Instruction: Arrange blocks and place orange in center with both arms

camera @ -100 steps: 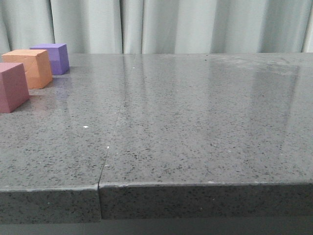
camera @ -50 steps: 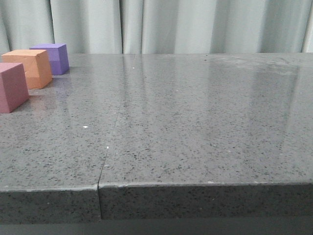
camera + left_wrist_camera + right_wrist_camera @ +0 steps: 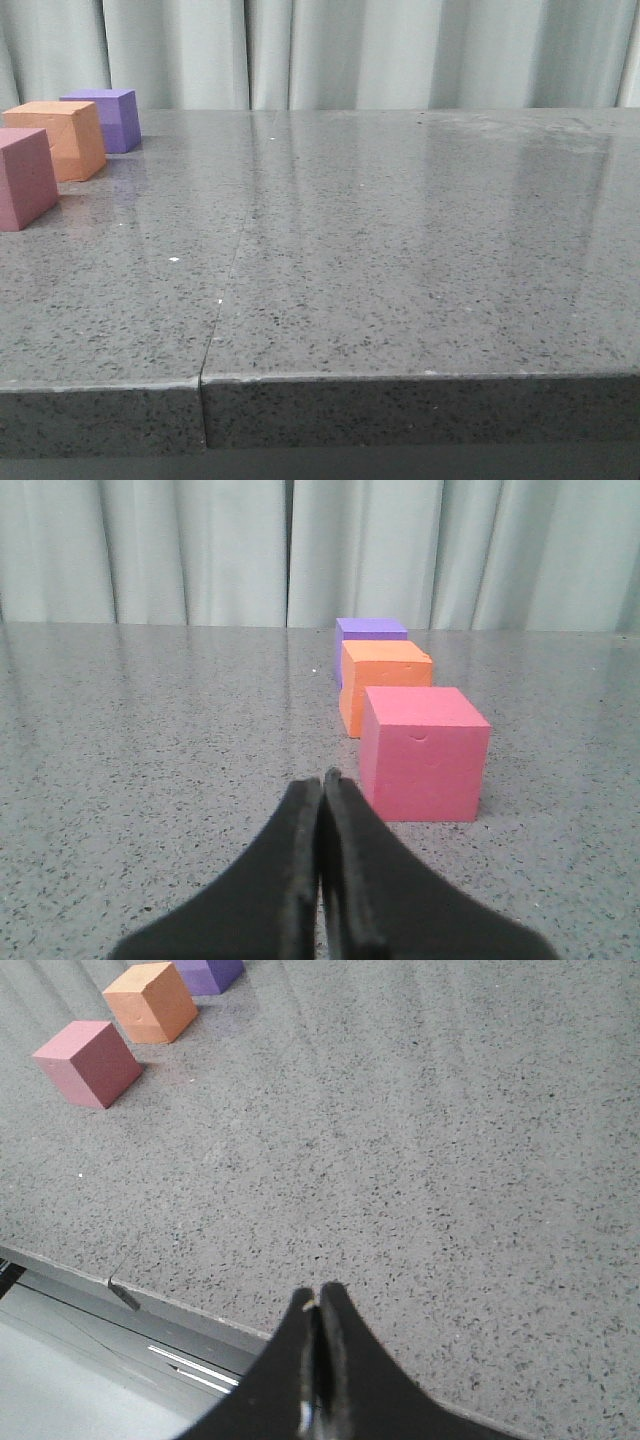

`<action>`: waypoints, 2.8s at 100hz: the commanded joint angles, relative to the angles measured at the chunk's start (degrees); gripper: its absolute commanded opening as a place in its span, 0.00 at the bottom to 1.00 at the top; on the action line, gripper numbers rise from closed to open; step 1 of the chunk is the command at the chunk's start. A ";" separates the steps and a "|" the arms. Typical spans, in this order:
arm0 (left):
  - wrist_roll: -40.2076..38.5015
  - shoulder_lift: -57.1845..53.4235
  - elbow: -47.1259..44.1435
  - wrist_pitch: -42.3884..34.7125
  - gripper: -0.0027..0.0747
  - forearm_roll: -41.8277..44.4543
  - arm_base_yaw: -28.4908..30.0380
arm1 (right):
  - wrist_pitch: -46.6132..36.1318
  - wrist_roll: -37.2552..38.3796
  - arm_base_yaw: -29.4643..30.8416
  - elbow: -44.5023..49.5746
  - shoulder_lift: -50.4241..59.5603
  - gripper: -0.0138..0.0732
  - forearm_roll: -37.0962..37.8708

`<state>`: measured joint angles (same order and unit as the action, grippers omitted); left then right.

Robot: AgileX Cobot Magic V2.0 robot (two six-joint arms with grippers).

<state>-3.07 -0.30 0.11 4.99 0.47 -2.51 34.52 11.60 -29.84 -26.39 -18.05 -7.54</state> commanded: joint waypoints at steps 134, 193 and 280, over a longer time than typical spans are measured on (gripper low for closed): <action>0.01 -1.67 -2.39 -10.15 0.01 -0.47 0.20 | -8.40 -0.29 1.11 -0.45 -0.40 0.08 0.27; 0.01 -1.67 -2.39 -10.15 0.01 -0.47 0.20 | -40.44 -7.63 25.86 22.69 10.04 0.08 8.50; 0.01 -1.67 -2.39 -10.15 0.01 -0.47 0.20 | -36.10 -7.63 31.20 27.01 19.98 0.08 7.54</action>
<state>-3.05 -0.30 0.00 -0.69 0.37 -2.51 2.55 4.42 0.89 1.49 0.62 0.00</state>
